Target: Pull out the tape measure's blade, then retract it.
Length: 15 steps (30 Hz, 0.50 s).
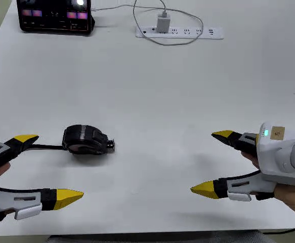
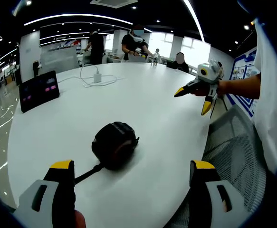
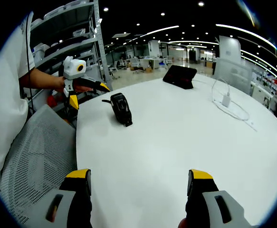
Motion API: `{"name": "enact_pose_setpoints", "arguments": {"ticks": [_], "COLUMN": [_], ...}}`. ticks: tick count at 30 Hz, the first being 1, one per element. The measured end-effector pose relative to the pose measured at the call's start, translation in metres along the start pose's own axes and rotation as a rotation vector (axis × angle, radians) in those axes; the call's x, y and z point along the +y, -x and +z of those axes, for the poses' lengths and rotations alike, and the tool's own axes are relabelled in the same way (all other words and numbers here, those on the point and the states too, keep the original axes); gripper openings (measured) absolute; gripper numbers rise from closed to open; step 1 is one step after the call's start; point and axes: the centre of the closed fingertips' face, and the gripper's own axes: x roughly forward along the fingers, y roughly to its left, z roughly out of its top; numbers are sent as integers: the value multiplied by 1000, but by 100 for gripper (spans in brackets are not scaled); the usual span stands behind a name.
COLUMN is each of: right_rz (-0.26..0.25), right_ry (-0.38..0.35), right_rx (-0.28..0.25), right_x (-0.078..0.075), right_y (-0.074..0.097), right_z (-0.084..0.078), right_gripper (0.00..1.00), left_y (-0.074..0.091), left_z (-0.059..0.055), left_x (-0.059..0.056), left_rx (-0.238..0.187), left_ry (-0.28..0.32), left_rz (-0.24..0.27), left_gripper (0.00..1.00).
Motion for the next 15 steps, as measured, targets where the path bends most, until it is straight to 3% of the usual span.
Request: {"name": "enact_pose_setpoints", "arguments": {"ticks": [15], "right_rz": [64], "right_ry": [45], "right_rx": [8], "right_x": [-3], "right_y": [-31], "right_z": [5], "right_gripper": [82], "left_y": [-10], "left_z": [-6], "left_x": [16], "left_rx": [35], "left_ry": [-20], "left_rz": [-10], "left_gripper": [99]}}
